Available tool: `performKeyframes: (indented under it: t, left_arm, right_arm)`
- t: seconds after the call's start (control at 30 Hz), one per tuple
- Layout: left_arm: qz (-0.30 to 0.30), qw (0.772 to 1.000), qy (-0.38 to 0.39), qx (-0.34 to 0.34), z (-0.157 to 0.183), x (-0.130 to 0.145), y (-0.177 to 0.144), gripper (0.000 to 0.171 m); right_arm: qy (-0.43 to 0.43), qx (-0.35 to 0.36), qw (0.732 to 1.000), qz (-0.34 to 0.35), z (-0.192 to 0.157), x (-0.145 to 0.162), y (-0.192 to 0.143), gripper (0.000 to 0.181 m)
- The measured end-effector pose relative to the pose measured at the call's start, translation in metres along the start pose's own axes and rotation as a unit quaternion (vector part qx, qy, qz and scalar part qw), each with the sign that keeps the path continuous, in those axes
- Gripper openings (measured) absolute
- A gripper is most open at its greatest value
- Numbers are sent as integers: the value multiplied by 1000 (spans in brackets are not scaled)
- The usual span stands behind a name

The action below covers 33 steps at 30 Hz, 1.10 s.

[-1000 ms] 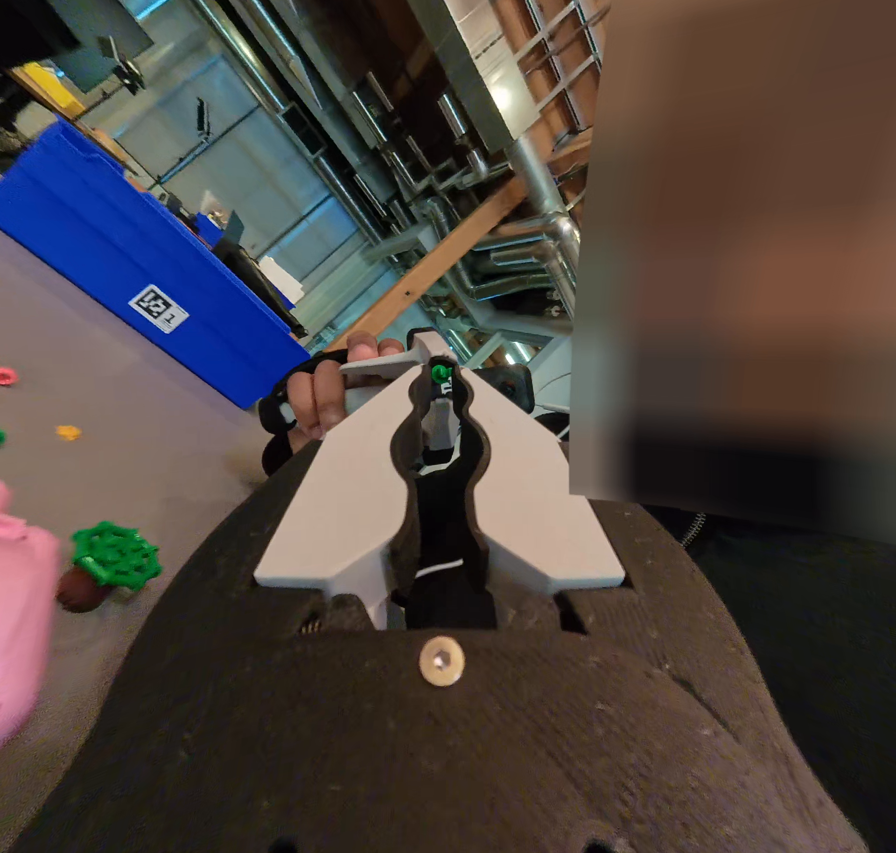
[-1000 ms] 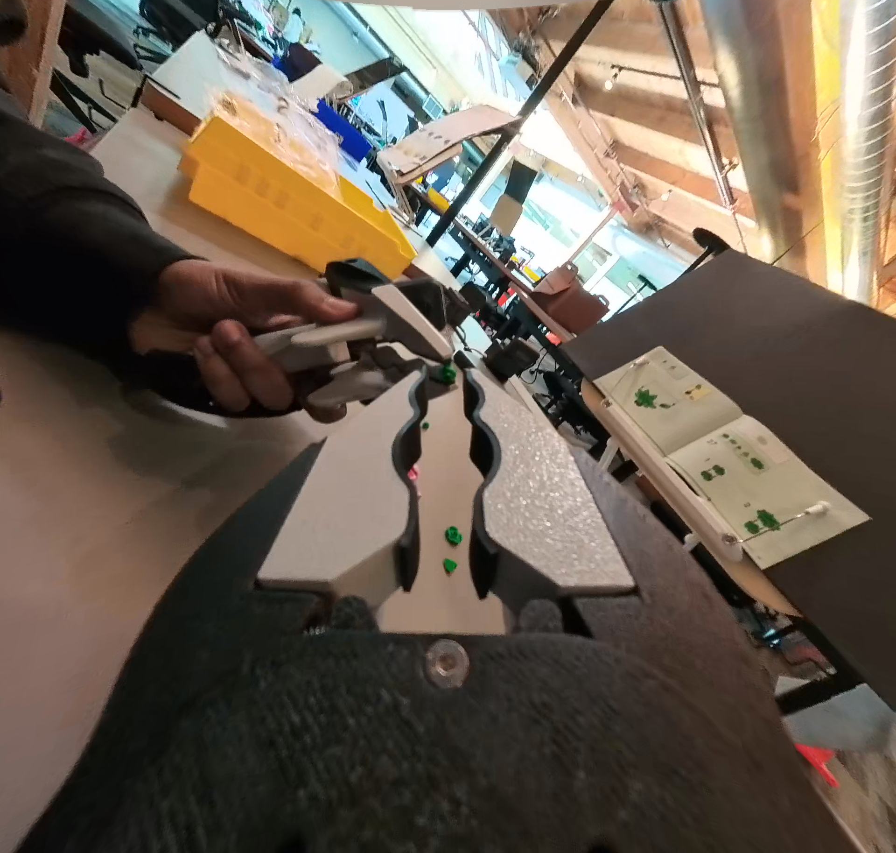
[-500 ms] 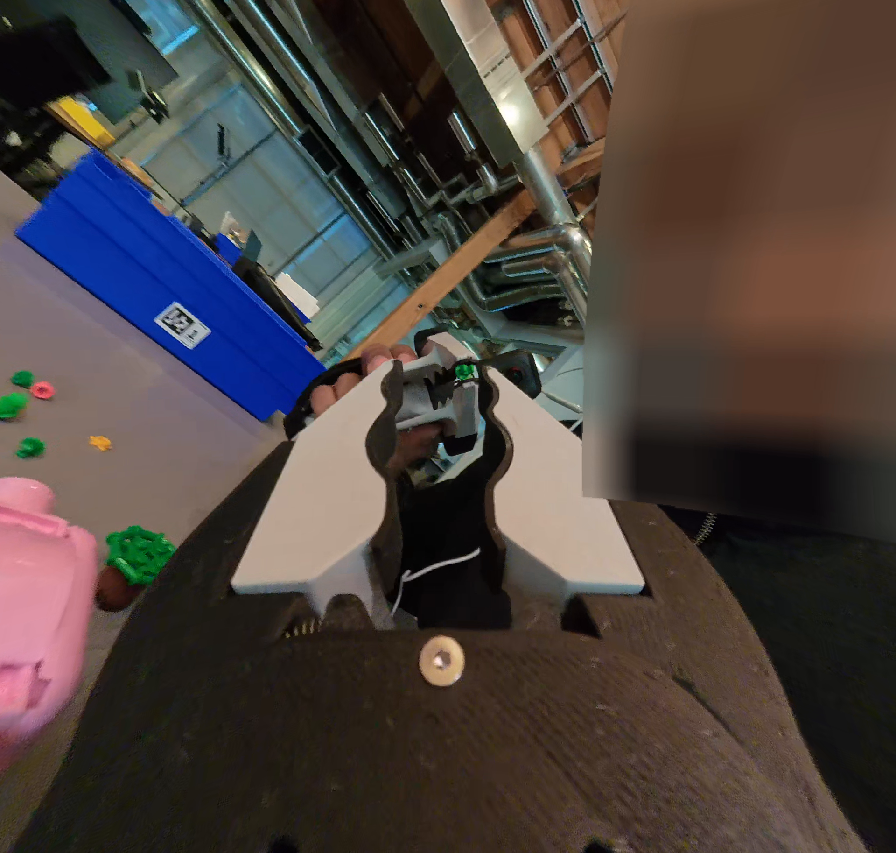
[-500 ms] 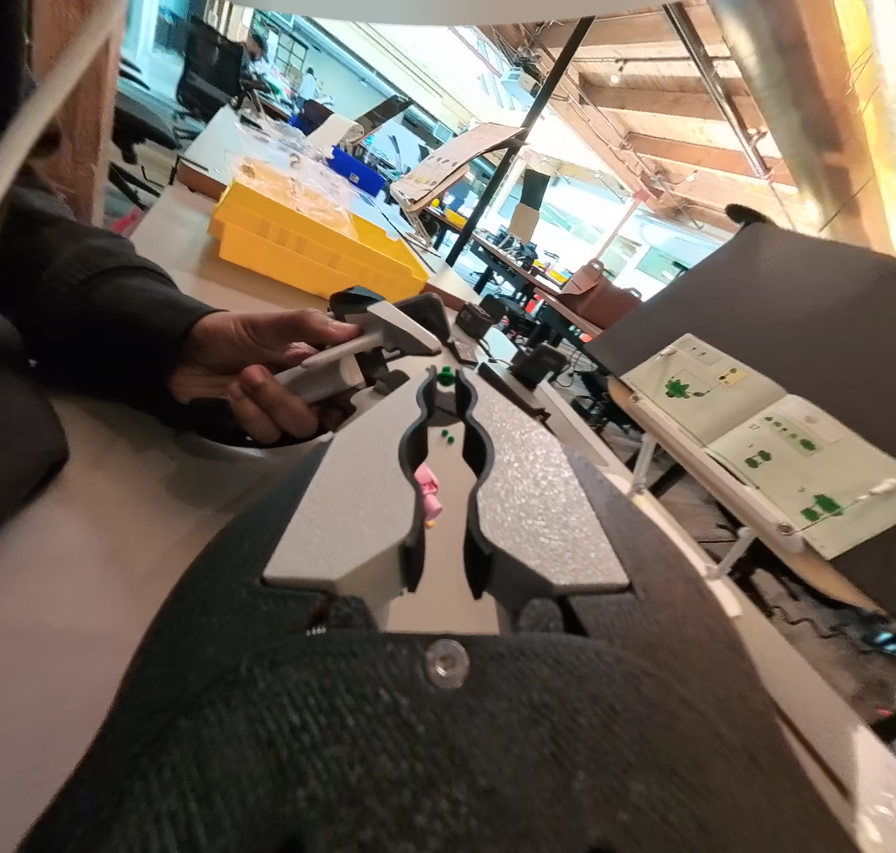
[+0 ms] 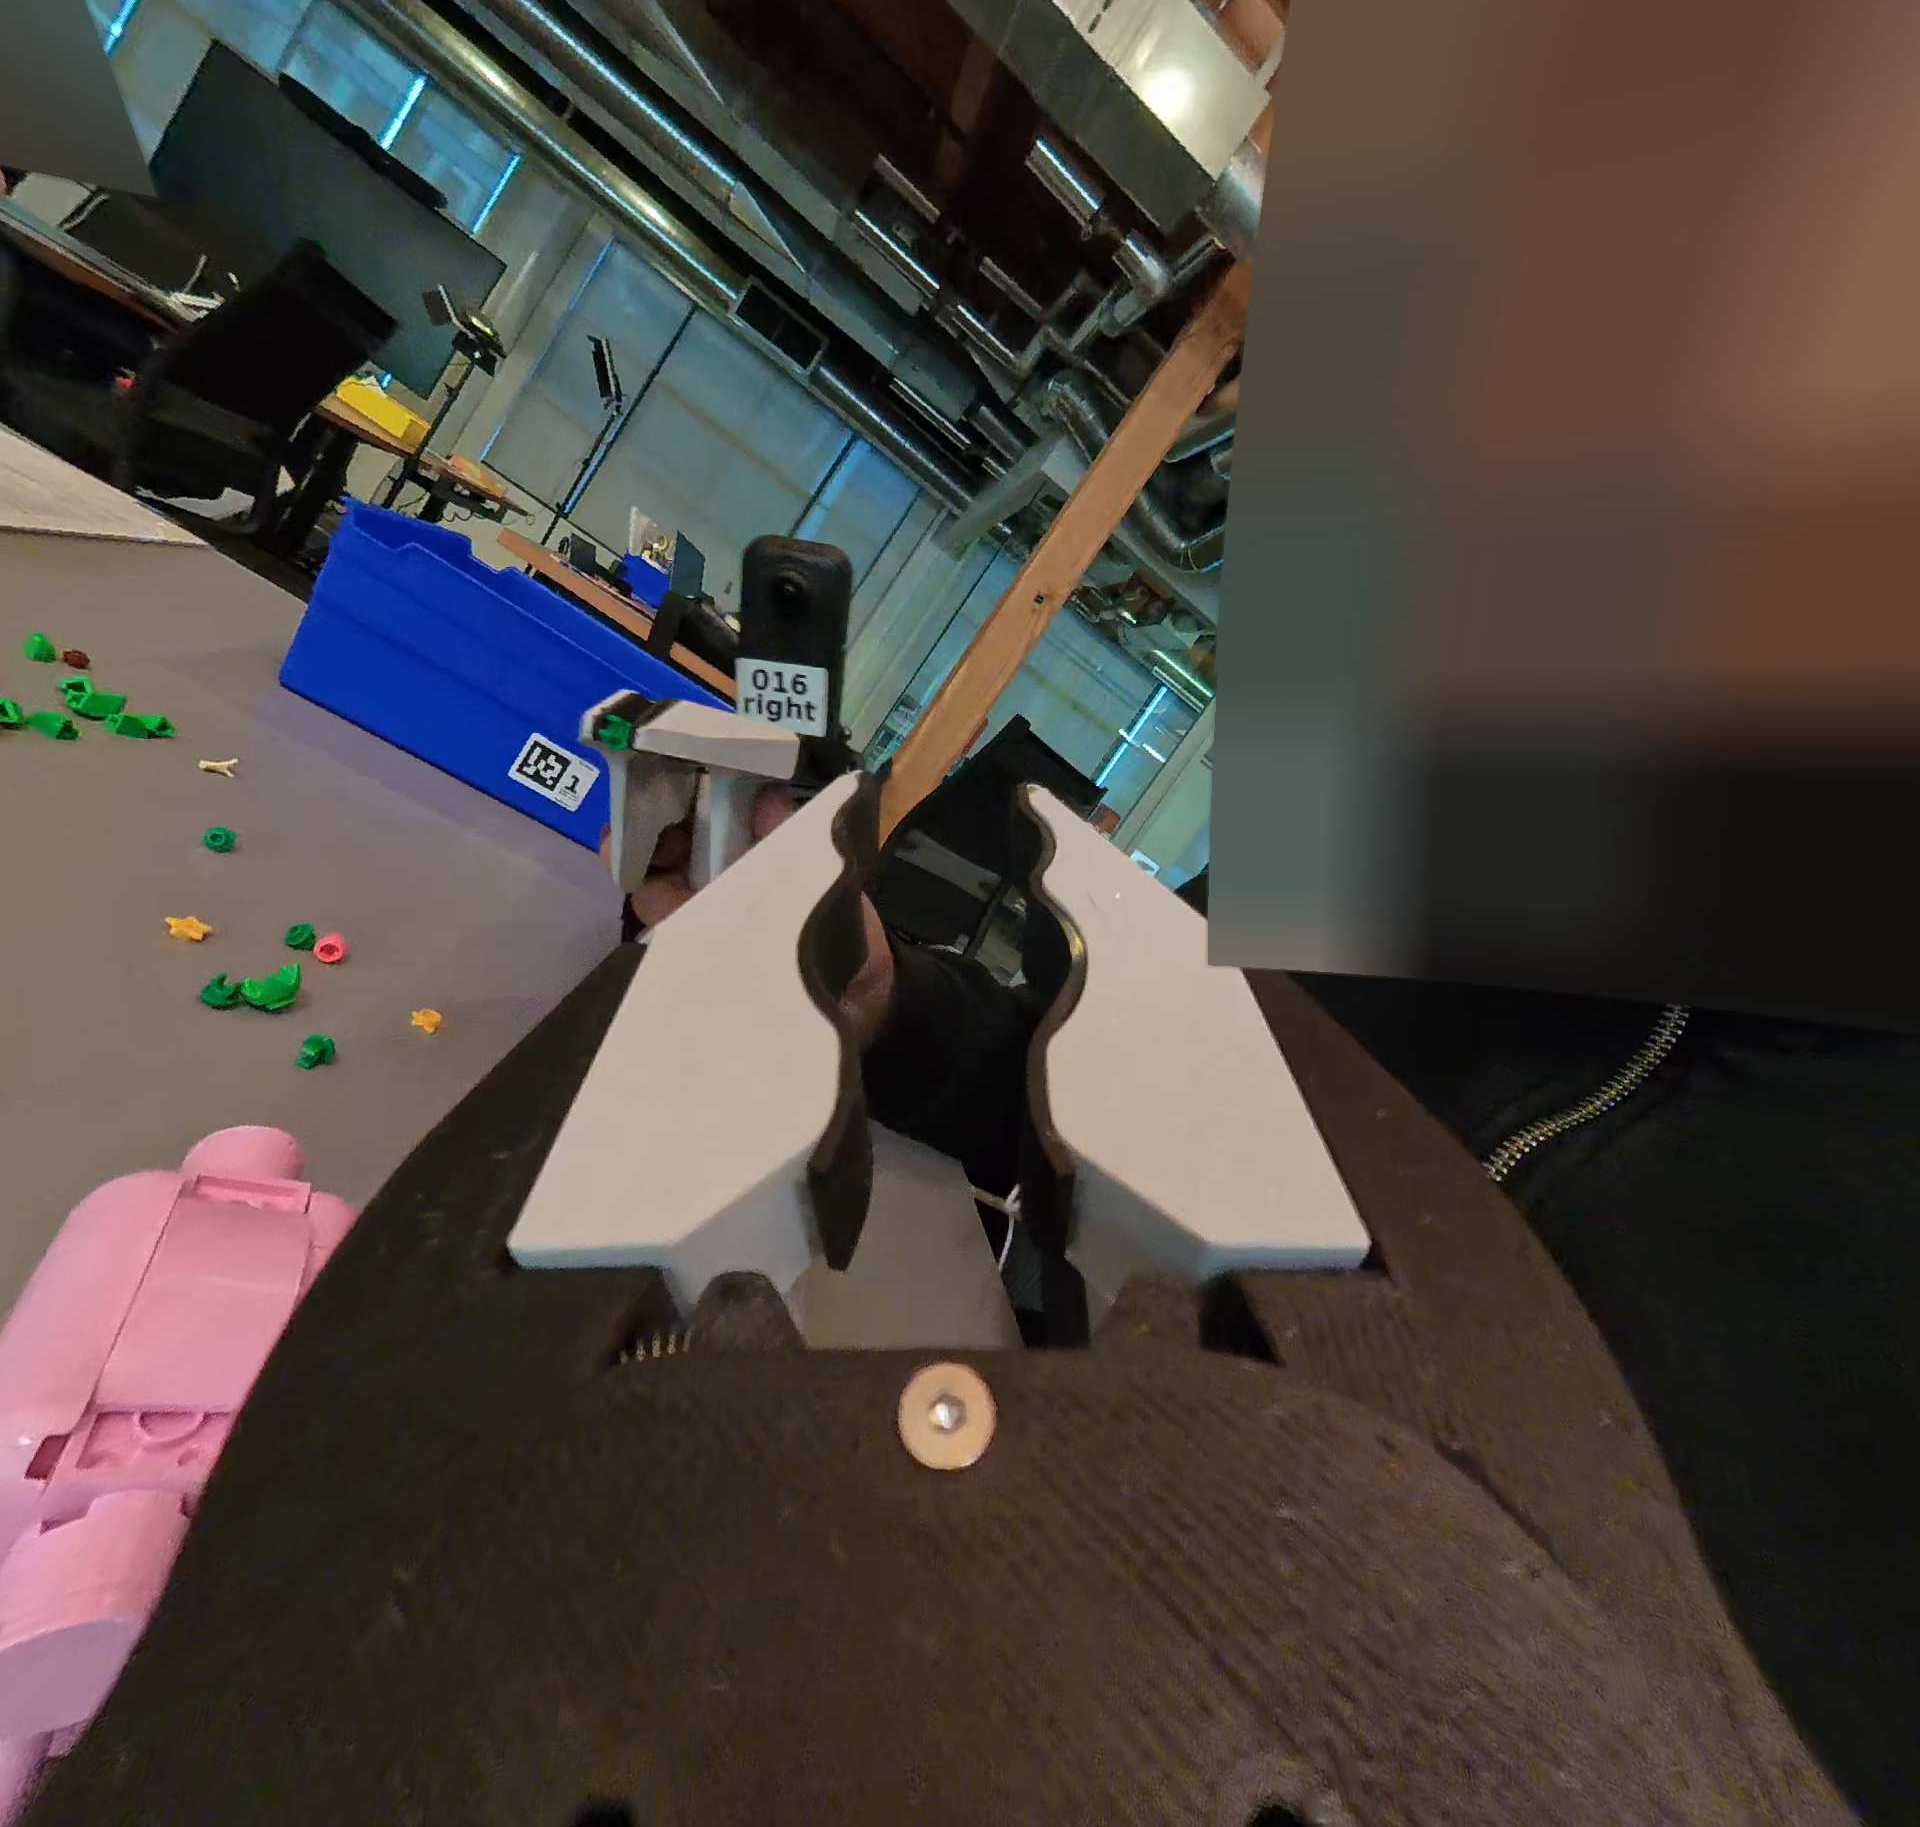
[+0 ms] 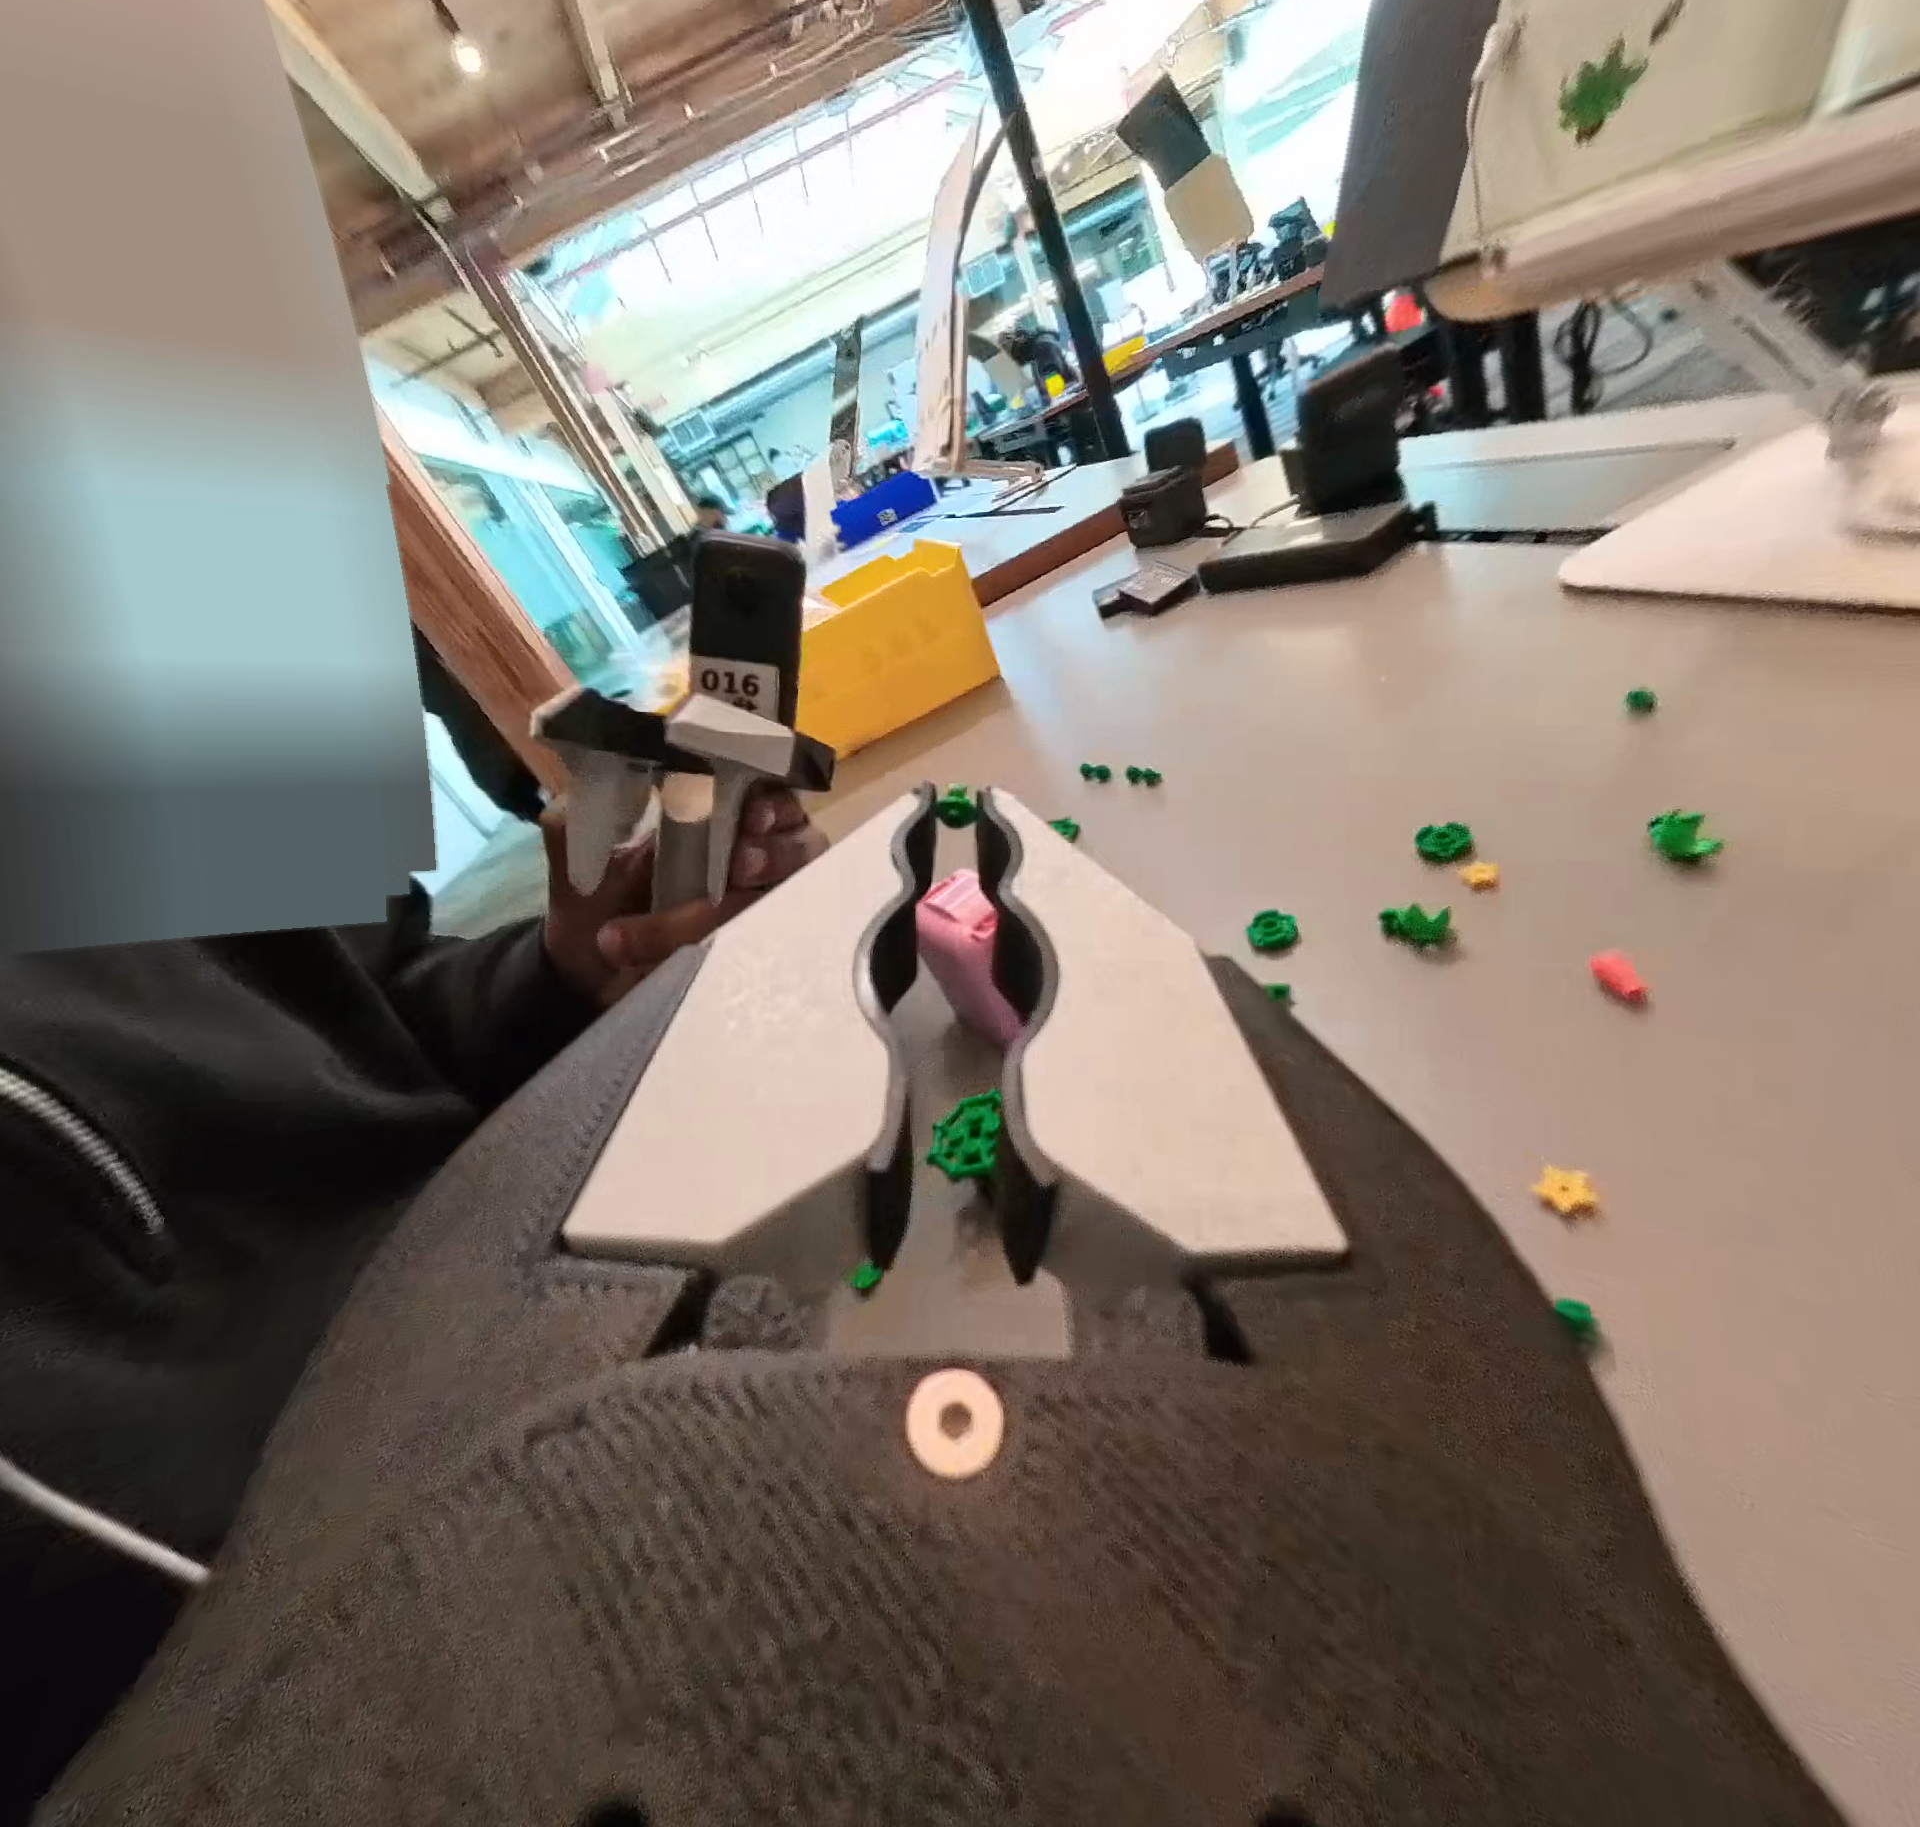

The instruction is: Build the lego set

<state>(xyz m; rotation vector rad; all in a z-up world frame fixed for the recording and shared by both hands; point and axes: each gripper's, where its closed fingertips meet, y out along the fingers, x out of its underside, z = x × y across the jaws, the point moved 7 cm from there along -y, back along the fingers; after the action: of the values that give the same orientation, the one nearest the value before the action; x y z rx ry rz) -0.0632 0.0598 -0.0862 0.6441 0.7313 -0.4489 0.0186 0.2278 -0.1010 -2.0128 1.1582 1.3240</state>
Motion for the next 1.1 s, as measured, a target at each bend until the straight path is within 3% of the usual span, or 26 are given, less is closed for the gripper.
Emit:
performKeyframes:
  t: [0.2, 0.4, 0.6, 0.93, 1.1]
  left_arm:
    - [-24, 998, 16, -55, -6, 1, -5, 0]
    - [-92, 989, 36, -110, -16, 11, -2, 0]
    - [-135, 983, 26, -124, -21, 22, 3, 1]
    - [-116, 989, -62, -68, -24, 24, 3, 8]
    - [-118, 990, -65, -51, -22, 24, 3, 0]
  right_arm:
    - [2, -82, 996, -28, -14, 7, 8, 5]
    - [42, -160, 984, -64, -25, 17, 17, 5]
    - [21, -169, 981, -97, -33, 25, 23, 5]
    - [-33, -155, 981, -112, -37, 27, 24, 5]
    - [-41, -163, 980, -103, -41, 26, 24, 5]
